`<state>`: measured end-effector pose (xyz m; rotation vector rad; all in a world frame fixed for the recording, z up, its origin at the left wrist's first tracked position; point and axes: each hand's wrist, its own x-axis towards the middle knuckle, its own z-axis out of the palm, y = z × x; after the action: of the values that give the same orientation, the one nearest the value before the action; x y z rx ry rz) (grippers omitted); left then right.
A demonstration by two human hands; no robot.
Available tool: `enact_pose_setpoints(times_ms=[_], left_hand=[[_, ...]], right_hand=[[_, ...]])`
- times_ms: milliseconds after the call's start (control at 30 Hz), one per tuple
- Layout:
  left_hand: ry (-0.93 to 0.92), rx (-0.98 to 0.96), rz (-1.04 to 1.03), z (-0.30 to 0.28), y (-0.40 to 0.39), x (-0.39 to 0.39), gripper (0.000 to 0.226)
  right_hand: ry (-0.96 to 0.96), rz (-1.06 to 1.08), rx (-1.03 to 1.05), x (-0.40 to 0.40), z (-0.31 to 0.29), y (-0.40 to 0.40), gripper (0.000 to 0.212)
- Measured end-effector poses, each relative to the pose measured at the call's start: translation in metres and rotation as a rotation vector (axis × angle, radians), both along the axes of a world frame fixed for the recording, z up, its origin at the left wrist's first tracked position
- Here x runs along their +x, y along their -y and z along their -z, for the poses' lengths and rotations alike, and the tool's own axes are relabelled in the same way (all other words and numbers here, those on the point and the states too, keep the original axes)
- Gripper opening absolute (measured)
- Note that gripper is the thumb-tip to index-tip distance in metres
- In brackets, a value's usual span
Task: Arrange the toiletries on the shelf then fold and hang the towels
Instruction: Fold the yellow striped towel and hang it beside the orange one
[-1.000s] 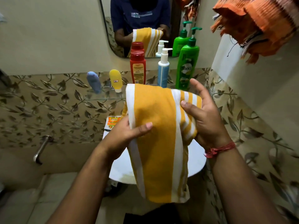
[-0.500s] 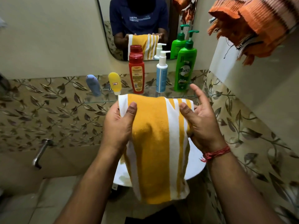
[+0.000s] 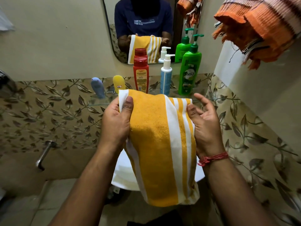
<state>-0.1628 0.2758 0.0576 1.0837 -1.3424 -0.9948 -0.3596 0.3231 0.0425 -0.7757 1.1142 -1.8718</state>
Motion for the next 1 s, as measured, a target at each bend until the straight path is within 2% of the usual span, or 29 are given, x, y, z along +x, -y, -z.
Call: enact_pose_setpoints(times_ms=[133,200,233,333,400,467,600,700,767,833,900,967,1000], left_hand=[[0.007,-0.015,0.016,0.002,-0.003,-0.002,0.022],[0.009,-0.011,0.011,0.002,-0.003,-0.003,0.023],[0.008,-0.01,0.001,0.002,-0.003,-0.003,0.023],[-0.024,-0.015,-0.043,0.001,0.0,0.001,0.028],[-0.033,-0.034,-0.061,0.001,0.001,0.002,0.029],[-0.003,-0.061,-0.068,0.001,0.001,0.0,0.028],[0.047,-0.098,-0.072,0.006,-0.001,-0.002,0.031],[0.061,-0.101,-0.078,0.011,-0.002,-0.002,0.034],[0.04,-0.076,-0.083,0.011,-0.002,-0.002,0.033],[-0.026,0.0,-0.087,0.008,0.0,-0.002,0.034],[-0.102,0.058,-0.095,0.003,0.003,-0.001,0.036],[-0.19,0.09,-0.042,-0.006,0.005,-0.001,0.036],[-0.244,0.107,0.03,-0.008,0.006,0.0,0.033]], right_hand=[[-0.282,0.256,0.09,-0.008,-0.003,0.005,0.038],[-0.384,0.254,0.112,-0.011,-0.004,0.004,0.04],[-0.355,0.156,0.114,-0.013,-0.006,0.002,0.044],[-0.126,-0.353,0.024,-0.022,-0.004,-0.008,0.063],[-0.235,-0.444,-0.007,-0.03,0.0,-0.01,0.07],[-0.427,-0.264,-0.026,-0.031,0.0,-0.006,0.058],[-0.65,0.146,-0.033,-0.018,-0.004,0.002,0.023],[-0.792,0.299,0.079,-0.017,0.0,0.005,0.012],[-0.683,0.257,0.147,-0.018,0.001,0.008,0.006],[-0.411,0.036,0.201,-0.017,-0.001,0.004,0.009],[-0.124,-0.315,0.16,-0.018,0.002,-0.003,0.043],[-0.03,-0.548,0.052,-0.019,0.009,-0.01,0.073],[-0.042,-0.575,0.01,-0.017,0.012,-0.01,0.081]])
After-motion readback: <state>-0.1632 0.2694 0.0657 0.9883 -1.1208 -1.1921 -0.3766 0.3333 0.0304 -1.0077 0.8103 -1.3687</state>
